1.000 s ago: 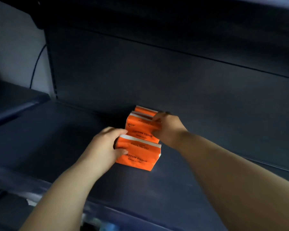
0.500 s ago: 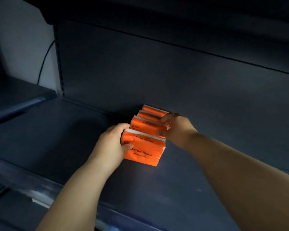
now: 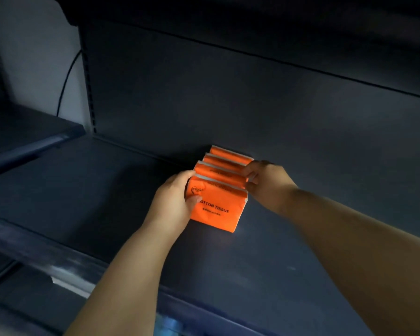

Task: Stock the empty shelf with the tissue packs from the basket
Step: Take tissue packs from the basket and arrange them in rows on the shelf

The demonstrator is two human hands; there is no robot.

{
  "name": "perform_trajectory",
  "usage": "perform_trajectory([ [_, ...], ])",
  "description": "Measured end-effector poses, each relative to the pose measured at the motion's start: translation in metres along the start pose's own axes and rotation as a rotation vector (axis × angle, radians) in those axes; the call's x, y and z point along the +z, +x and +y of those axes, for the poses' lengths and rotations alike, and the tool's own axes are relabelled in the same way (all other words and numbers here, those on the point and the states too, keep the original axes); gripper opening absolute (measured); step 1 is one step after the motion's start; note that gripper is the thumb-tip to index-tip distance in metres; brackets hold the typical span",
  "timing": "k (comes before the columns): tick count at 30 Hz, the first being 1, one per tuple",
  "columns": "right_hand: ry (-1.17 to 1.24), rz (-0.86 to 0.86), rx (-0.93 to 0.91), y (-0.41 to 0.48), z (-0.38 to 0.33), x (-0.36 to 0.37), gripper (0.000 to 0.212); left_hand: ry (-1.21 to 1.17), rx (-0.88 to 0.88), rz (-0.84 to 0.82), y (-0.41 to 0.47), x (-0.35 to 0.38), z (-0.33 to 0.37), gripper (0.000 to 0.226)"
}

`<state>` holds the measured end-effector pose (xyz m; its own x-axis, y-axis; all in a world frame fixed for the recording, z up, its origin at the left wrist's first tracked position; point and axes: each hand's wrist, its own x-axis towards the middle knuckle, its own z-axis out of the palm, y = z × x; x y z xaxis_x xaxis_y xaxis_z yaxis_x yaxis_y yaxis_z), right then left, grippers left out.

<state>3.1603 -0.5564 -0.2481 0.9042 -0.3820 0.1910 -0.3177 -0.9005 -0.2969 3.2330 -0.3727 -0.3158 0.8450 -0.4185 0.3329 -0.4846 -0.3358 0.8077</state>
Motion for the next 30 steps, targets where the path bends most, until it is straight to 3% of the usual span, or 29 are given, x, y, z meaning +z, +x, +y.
perform_trajectory([
  [6, -0.015, 0.015, 0.019, -0.002, -0.003, 0.001, 0.030, 0.016, 0.018, -0.005, -0.002, -0.001, -0.004, 0.057],
  [12, -0.012, 0.010, 0.047, -0.009, -0.004, -0.001, 0.034, 0.078, -0.022, -0.077, -0.004, -0.009, -0.007, 0.075],
  [20, -0.055, -0.022, 0.028, -0.039, -0.009, -0.015, 0.041, 0.483, -0.100, -0.171, -0.027, -0.031, 0.006, 0.079],
  [25, -0.146, -0.096, -0.001, -0.079, -0.020, -0.029, 0.047, 0.771, 0.019, -0.186, -0.053, -0.039, 0.035, 0.077],
  [30, -0.190, -0.141, -0.063, -0.131, -0.029, -0.050, 0.051, 0.787, 0.138, -0.194, -0.099, -0.033, 0.083, 0.070],
])
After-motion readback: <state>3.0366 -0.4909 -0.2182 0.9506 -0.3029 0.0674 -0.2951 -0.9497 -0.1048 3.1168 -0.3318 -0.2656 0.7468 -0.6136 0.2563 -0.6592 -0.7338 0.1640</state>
